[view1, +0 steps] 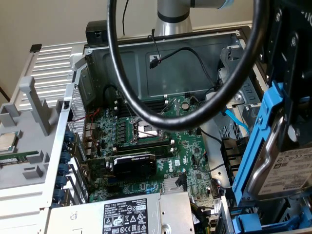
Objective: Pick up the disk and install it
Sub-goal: 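Insert the disk into the insertion slot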
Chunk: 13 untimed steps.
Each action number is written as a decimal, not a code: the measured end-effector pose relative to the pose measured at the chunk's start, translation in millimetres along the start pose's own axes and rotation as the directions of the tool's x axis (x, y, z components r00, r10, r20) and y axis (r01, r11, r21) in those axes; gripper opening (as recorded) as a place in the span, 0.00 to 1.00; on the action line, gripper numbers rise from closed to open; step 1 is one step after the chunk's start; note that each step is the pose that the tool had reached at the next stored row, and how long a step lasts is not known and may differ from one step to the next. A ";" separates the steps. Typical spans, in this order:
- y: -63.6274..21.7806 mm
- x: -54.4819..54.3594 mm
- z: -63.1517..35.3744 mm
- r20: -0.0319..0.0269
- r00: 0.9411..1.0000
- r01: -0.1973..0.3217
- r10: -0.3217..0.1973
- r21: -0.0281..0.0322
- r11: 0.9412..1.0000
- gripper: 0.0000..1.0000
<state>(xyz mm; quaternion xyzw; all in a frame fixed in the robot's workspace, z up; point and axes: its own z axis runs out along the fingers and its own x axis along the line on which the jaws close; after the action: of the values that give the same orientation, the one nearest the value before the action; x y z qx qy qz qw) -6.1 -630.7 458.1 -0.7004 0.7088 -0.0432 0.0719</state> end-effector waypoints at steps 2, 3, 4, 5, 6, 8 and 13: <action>0.2 -3.1 0.4 -0.010 1.000 0.001 -0.001 0.000 1.000 0.37; 0.1 -5.5 0.4 -0.016 1.000 0.003 -0.003 0.000 1.000 0.37; 0.2 -7.5 0.5 -0.021 1.000 0.003 -0.003 0.000 1.000 0.37; 0.2 -9.2 0.6 -0.024 1.000 0.004 -0.004 0.000 1.000 0.37; 0.3 -10.8 0.7 -0.026 1.000 0.004 -0.004 0.000 1.000 0.37; 0.3 -13.7 1.0 -0.028 1.000 0.005 -0.005 0.000 1.000 0.37; 1.1 -14.5 1.6 -0.033 0.999 0.005 -0.005 0.000 1.000 0.37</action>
<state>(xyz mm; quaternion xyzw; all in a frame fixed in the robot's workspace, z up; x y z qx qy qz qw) -6.9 -616.1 456.9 -0.7015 0.7080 -0.0551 0.0600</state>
